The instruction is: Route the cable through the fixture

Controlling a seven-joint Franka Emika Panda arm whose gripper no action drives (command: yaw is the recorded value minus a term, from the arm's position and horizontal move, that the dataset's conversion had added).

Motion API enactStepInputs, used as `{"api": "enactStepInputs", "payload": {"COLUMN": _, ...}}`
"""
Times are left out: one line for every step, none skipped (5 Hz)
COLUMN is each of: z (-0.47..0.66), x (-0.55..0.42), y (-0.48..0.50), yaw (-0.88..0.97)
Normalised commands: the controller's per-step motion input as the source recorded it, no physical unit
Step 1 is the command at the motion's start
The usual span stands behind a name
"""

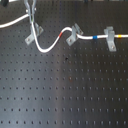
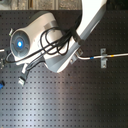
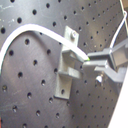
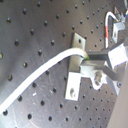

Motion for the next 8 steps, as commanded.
{"api": "enactStepInputs", "payload": {"z": 0.04, "x": -0.004, "y": -0.001, "yaw": 0.0}}
{"api": "enactStepInputs", "payload": {"z": 0.16, "x": -0.134, "y": -0.036, "yaw": -0.04}}
{"api": "enactStepInputs", "payload": {"z": 0.27, "x": -0.235, "y": -0.064, "yaw": -0.21}}
{"api": "enactStepInputs", "payload": {"z": 0.18, "x": -0.242, "y": -0.078, "yaw": -0.17}}
{"api": "enactStepInputs", "payload": {"z": 0.14, "x": -0.247, "y": -0.078, "yaw": -0.22}}
{"api": "enactStepInputs", "payload": {"z": 0.15, "x": -0.204, "y": -0.086, "yaw": -0.31}}
{"api": "enactStepInputs", "payload": {"z": 0.09, "x": -0.145, "y": -0.059, "yaw": -0.13}}
{"api": "enactStepInputs", "payload": {"z": 0.02, "x": -0.089, "y": -0.05, "yaw": -0.01}}
